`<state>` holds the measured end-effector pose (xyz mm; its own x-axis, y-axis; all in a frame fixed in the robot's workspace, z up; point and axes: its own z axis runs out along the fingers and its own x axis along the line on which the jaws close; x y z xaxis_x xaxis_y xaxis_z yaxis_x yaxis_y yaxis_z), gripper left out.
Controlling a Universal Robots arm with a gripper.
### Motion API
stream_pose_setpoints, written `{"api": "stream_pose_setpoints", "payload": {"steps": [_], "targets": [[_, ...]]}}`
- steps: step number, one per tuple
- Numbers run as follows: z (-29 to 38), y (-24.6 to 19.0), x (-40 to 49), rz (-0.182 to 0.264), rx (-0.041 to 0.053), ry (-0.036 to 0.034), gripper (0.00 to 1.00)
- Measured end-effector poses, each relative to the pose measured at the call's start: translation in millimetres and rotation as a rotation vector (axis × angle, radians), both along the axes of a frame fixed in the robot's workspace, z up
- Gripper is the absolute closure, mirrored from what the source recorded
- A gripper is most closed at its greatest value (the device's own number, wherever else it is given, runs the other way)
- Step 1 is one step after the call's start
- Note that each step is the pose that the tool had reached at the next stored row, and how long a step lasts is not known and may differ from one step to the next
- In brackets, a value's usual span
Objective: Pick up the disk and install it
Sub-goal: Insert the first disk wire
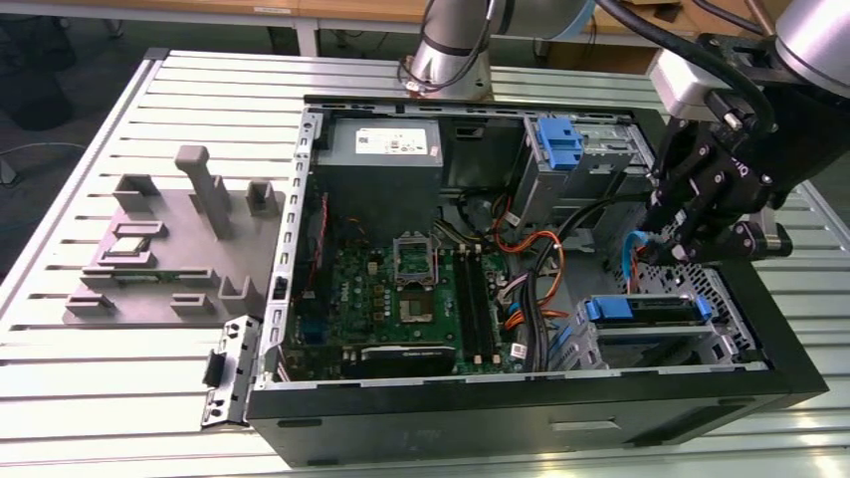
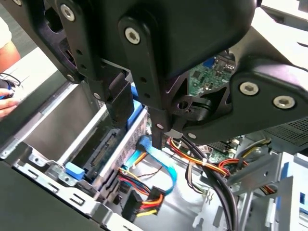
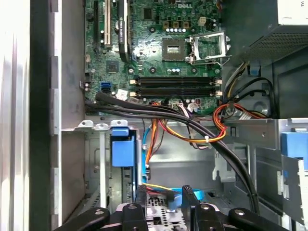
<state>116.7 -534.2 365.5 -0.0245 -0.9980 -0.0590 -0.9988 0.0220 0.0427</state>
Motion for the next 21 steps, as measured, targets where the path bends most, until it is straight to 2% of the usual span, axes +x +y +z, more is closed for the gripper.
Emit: {"api": "stream_pose_setpoints", "payload": {"steps": [6, 11, 18, 21], "targets": [[-0.6, 3.0, 1.1, 0.000, 0.0001, 0.0001, 0.58], [-4.2, 5.5, 4.3, -0.001, 0.0000, 0.0000, 0.58], [-10.3, 5.7, 7.4, -0.002, 0.0000, 0.0000, 0.58], [-10.9, 5.6, 7.4, -0.002, -0.0003, 0.0000, 0.58]]}}
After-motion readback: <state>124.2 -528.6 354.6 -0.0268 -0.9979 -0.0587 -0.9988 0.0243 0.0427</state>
